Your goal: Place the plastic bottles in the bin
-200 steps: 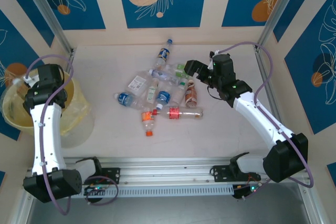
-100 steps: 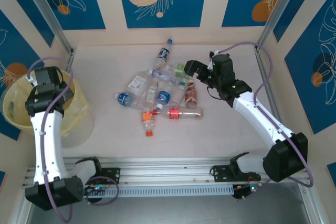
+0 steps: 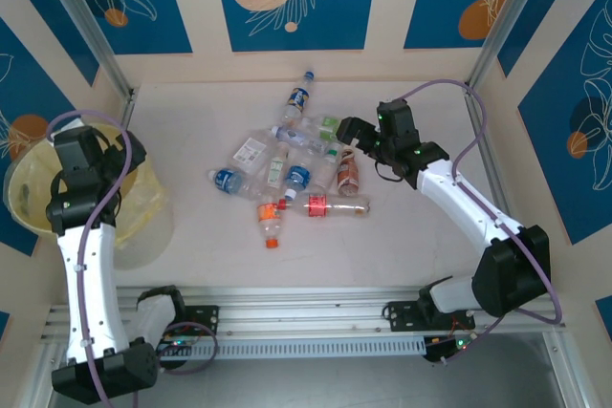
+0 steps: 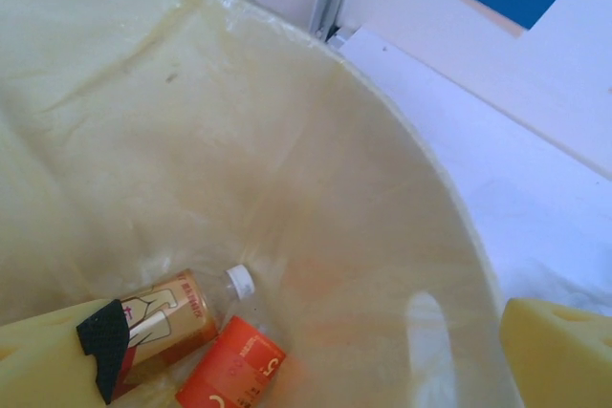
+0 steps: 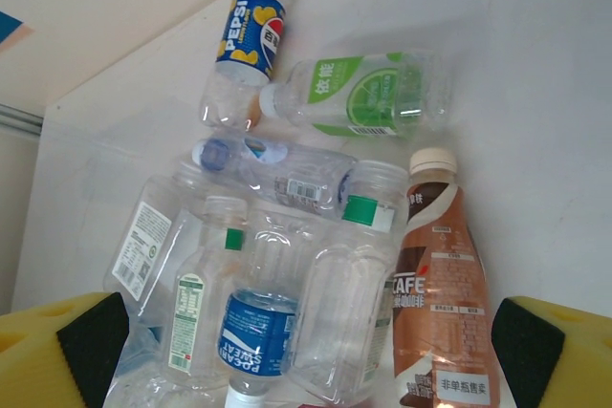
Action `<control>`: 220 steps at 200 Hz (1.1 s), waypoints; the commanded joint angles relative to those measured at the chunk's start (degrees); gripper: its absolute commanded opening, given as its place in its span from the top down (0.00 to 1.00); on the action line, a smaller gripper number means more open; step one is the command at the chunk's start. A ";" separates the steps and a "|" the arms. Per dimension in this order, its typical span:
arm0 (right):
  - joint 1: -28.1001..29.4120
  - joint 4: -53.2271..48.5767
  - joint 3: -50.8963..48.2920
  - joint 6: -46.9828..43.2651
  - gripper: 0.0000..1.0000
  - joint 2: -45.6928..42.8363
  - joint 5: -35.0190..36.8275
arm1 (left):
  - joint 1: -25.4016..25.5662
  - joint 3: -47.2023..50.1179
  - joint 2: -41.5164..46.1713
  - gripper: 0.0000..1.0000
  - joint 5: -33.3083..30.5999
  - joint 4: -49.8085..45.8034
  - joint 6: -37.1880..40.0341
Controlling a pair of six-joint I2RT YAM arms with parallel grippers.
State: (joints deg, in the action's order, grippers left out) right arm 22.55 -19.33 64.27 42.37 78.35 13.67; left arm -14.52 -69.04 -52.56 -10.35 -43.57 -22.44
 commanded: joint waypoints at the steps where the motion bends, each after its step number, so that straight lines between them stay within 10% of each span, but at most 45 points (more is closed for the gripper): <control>1: 0.13 -2.07 -0.64 -0.76 0.00 0.75 1.46 | -0.51 0.79 3.33 0.00 3.23 3.75 -0.44; 42: 0.21 -3.25 -4.26 -2.85 0.02 0.49 -0.01 | -0.56 1.50 7.79 0.00 3.92 5.62 -0.33; 144: 2.86 -6.99 -5.92 -4.69 0.03 4.74 0.72 | 2.28 9.16 7.29 0.00 39.57 29.92 -11.91; 220: 4.32 -7.83 -4.13 -4.53 0.06 10.05 1.88 | 25.80 6.58 -1.62 0.00 28.95 28.40 -4.99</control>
State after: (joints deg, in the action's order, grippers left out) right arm 26.33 -25.76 59.00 38.46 86.52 14.72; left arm 7.57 -60.55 -51.00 20.95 -17.93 -29.52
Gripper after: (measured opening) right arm 0.947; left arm 0.997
